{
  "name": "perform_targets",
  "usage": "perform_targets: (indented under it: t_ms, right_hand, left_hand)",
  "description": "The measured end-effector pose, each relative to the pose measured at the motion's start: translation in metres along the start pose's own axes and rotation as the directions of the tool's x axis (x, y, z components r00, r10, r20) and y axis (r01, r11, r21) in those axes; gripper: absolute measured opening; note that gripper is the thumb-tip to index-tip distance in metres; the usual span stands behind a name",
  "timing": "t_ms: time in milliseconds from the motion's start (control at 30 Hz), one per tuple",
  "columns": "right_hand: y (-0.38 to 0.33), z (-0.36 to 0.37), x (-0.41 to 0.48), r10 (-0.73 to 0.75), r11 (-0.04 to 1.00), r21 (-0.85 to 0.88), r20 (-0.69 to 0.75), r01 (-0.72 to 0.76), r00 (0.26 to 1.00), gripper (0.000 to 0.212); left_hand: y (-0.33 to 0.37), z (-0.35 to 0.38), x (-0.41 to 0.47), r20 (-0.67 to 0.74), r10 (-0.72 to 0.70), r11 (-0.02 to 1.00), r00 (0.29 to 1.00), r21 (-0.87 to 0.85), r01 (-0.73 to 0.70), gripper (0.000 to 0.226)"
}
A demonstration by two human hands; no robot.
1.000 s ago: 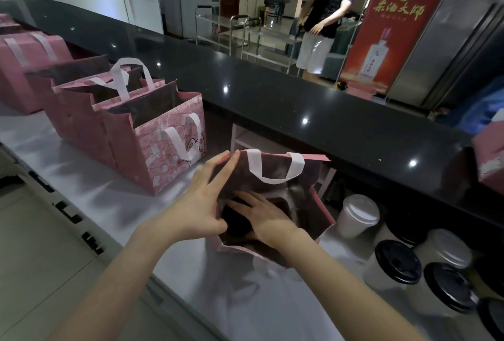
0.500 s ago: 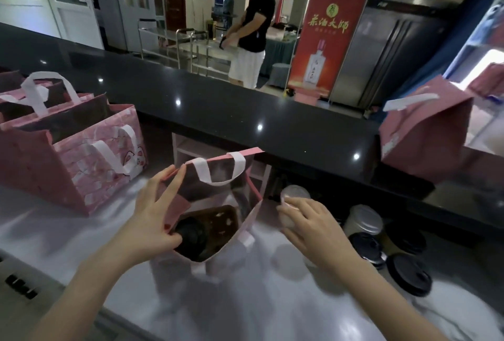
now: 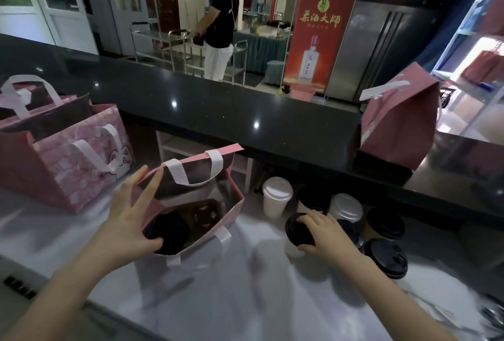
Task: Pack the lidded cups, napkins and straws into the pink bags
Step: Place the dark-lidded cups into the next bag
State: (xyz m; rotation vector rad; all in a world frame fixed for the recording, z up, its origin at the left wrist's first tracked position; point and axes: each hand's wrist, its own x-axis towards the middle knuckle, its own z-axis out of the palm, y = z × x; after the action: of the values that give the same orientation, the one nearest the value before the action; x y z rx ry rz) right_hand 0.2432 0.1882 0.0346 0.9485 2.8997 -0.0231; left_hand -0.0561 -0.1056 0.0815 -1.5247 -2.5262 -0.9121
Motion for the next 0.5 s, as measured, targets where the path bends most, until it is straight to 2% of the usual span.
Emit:
perform_targets:
  t_ms: [133, 200, 300, 367, 433, 500]
  right_hand:
    - [-0.012, -0.024, -0.007, -0.069, 0.995, 0.071, -0.079, 0.074, 0.994, 0.071]
    - [-0.018, -0.047, -0.013, -0.102, 0.985, 0.117, -0.212, 0.129, 0.972, 0.076]
    - [-0.033, -0.093, -0.023, -0.181, 0.924, 0.213, -0.486, 0.317, 0.855, 0.077]
    - [-0.051, -0.124, -0.026, -0.240, 0.866, 0.226, -0.593, 0.445, 0.768, 0.076]
    - [-0.074, -0.143, -0.026, -0.318, 0.806, 0.230, -0.609, 0.545, 0.727, 0.078]
    - [-0.100, -0.148, -0.022, -0.398, 0.764, 0.232, -0.564, 0.602, 0.723, 0.082]
  left_hand:
    - [0.003, -0.002, -0.003, -0.001, 0.010, 1.000, 1.000, 0.014, -0.010, 0.137]
    - [0.004, -0.004, -0.004, -0.002, 0.016, 0.999, 1.000, 0.035, -0.016, 0.138]
    - [0.004, -0.008, -0.003, -0.002, 0.041, 0.995, 0.999, 0.096, -0.040, 0.141]
    - [0.003, -0.010, -0.001, -0.007, 0.045, 0.991, 0.999, 0.124, -0.044, 0.144]
    - [0.002, -0.011, 0.001, -0.013, 0.033, 0.992, 0.999, 0.122, -0.031, 0.147]
    - [0.000, -0.012, 0.002, -0.019, 0.029, 0.992, 0.999, 0.121, -0.027, 0.148]
